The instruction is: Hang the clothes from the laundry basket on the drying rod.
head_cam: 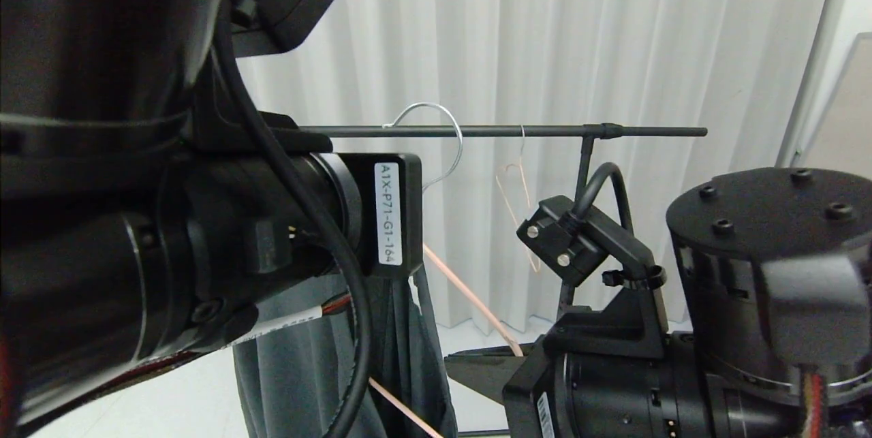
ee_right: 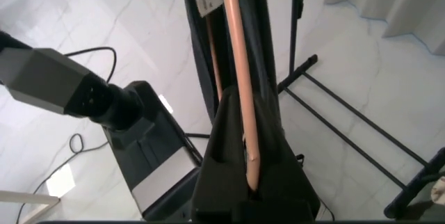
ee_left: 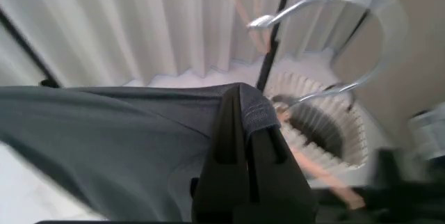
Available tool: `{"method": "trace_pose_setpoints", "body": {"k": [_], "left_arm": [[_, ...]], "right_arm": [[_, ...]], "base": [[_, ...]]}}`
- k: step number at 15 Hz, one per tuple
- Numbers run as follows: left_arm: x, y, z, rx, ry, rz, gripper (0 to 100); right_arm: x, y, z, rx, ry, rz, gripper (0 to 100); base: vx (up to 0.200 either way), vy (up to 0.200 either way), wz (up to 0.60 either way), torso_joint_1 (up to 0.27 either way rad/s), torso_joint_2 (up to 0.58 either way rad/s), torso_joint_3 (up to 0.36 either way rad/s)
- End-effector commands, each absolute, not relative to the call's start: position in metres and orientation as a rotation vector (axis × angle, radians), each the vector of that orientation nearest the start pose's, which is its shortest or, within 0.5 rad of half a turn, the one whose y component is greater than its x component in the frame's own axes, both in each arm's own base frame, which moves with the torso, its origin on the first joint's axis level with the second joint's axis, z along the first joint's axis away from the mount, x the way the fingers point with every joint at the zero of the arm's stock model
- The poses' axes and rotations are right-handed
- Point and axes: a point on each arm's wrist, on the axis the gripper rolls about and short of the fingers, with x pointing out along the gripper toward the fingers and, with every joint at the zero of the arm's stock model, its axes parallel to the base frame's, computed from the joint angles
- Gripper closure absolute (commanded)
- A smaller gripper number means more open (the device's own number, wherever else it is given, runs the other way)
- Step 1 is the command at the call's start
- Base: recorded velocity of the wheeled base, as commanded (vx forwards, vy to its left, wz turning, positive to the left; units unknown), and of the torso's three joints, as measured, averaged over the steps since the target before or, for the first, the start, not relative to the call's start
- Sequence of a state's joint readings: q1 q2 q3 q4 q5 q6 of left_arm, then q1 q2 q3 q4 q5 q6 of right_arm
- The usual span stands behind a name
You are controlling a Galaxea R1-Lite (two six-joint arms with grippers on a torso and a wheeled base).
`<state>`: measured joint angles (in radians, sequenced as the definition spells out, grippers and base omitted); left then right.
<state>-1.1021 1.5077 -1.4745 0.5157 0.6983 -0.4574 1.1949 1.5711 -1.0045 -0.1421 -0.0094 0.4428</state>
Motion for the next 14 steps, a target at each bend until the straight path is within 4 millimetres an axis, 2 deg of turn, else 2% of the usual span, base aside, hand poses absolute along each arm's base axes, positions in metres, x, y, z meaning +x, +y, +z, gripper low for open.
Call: {"method": "trace_pose_setpoints", "body": {"k": [1, 6, 8, 14], "left_arm": [[0.124, -0.214, 0.318, -0.015, 0.418, -0.305, 100], [0.124, -0.195, 0.327, -0.043, 0.393, -0.273, 100], [0.122, -0.191, 0.323, -0.022, 0.400, -0.273, 100], [0.125, -0.201, 0.319, -0.027, 0.394, -0.285, 100]], "right_arm": [[0.106, 0.268, 0.224, 0.124, 0.627, 1.049, 100], [0.122, 0.247, 0.238, 0.181, 0.557, 0.917, 100], [0.127, 0.239, 0.244, 0.201, 0.526, 0.874, 100], [0.126, 0.235, 0.255, 0.251, 0.439, 0.836, 100]], "base": [[0.000, 0.000, 0.00, 0.000, 0.00, 0.000], [0.000, 0.000, 0.00, 0.000, 0.00, 0.000], [0.000, 0.000, 0.00, 0.000, 0.00, 0.000], [0.000, 0.000, 0.00, 0.000, 0.00, 0.000]]}}
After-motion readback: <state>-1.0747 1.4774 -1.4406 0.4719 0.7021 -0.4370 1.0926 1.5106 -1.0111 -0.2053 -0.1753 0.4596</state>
